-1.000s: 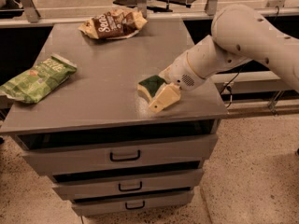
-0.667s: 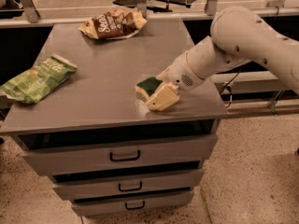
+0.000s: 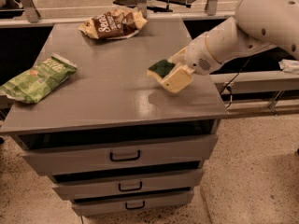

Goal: Move sponge near brown chip bag

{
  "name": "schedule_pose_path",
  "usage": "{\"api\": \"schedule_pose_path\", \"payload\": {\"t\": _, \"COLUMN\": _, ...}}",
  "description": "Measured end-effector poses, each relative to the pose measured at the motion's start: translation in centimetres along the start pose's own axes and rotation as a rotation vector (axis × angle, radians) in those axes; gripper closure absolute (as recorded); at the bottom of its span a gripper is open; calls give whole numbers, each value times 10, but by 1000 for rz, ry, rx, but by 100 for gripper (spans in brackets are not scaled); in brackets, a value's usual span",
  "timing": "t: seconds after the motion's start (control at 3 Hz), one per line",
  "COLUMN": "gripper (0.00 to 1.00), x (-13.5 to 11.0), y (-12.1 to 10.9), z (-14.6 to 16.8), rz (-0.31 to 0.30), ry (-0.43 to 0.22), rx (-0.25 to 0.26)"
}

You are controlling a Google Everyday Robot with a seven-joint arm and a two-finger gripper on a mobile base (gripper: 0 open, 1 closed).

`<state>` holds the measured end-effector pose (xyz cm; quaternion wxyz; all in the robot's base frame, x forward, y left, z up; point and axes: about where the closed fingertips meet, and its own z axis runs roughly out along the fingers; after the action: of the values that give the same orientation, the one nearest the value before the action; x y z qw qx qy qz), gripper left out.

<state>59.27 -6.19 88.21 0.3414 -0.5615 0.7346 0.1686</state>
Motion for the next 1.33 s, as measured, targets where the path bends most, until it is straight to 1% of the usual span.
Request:
{"api": "schedule_pose_path", "payload": {"t": 0.33, "gripper": 100, "x": -4, "y": -3, "z": -3, "rz": -8, "ry": -6, "rx": 7}}
{"api": "schedule_pose_path", "payload": {"t": 0.67, "gripper": 100, "x": -5, "y": -4, "z": -3, "rz": -11, "ry": -7, "rx": 10}}
{"api": "schedule_pose_path", "payload": {"t": 1.0, "gripper": 100, "x": -20, "y": -31, "z": 3, "rz": -59, "ry": -25, "rx": 58}}
{"api": "schedule_pose_path", "payload": {"t": 1.33, "gripper": 100, "x": -34, "y": -74, "z": 12, "rz": -105, "ry": -46, "rx": 100}}
